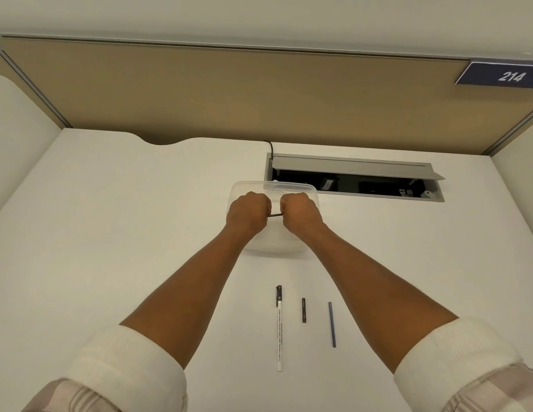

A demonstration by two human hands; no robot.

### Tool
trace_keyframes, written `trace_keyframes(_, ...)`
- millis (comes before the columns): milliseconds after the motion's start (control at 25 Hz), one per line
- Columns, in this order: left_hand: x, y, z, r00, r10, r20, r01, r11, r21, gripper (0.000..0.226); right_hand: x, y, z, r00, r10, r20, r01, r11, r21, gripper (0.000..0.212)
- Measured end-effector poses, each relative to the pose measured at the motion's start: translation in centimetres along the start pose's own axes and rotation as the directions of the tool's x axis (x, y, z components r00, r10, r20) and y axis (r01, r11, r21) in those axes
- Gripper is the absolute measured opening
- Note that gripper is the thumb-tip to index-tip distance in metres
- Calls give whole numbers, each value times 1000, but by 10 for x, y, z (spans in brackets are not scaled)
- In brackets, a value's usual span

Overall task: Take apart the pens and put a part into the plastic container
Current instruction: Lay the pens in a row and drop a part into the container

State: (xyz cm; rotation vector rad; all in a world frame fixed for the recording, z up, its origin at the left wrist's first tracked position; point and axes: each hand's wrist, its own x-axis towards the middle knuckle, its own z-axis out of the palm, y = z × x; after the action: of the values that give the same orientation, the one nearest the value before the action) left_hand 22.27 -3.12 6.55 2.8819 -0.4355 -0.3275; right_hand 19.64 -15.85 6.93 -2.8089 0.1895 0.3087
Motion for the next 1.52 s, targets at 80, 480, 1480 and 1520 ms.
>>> trace_keyframes(80, 3, 0, 4, 1000, -27, 0, 27, 1000, 11, 25, 5, 0, 2, 1000, 15, 16, -16, 1000, 17, 28)
trace_keyframes(480, 12, 0, 17, 997, -57, 43, 55, 997, 46, 23, 17, 5, 16, 995, 52, 87, -56, 997, 53, 28)
trace_keyframes(1480, 13, -2, 18, 997, -64, 45, 63, 998, 28, 24, 19, 10, 23, 995, 48, 88, -53, 997, 50, 29)
trace_keyframes(1520, 12, -1, 16, 997, -63, 38, 62, 998, 30, 24, 17, 10, 20, 995, 46, 86, -50, 998, 38, 30)
